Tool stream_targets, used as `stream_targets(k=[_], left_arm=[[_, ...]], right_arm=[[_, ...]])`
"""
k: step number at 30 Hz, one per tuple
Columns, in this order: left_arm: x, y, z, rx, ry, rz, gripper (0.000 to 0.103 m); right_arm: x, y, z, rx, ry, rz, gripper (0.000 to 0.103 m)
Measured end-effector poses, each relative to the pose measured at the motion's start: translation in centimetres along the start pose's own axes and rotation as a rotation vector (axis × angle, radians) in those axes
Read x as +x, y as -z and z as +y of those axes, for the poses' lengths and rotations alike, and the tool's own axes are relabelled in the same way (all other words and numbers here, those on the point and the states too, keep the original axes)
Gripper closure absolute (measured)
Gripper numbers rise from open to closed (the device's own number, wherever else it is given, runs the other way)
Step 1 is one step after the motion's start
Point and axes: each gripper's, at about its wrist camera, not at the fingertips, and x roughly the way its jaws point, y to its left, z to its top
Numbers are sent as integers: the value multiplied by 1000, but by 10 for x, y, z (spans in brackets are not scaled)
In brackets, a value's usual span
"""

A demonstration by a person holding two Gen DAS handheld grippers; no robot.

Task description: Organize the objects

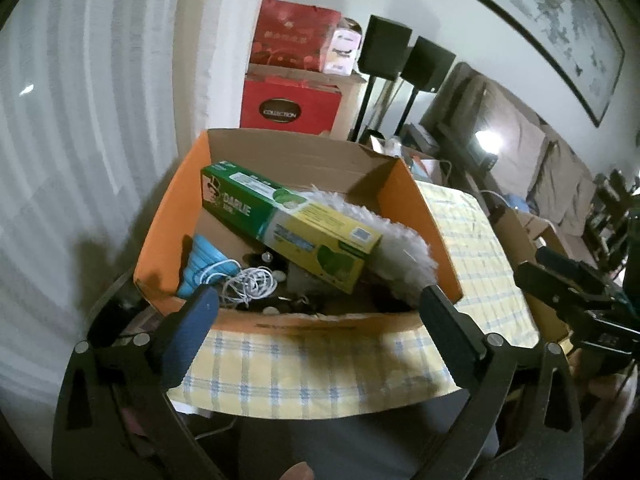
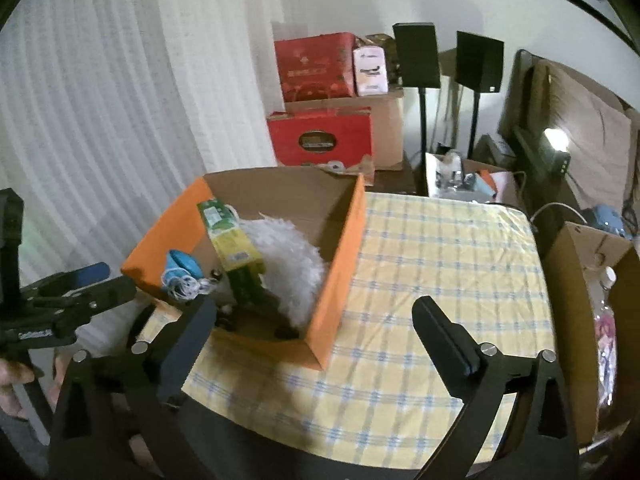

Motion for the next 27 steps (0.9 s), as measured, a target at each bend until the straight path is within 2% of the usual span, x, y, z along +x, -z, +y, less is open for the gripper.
stream_targets(k=[6,16,27], left_arm=[[-11,10,-17,16,0,-14,1],[-21,28,-45,54,-65,-23,0],[-29,47,-52,23,-81,-18,0]], right_arm=[[-14,12,-6,14,66,-31,0],[-40,31,-18,49,120,-68,0],[-68,57,-19,59,182,-96,0]])
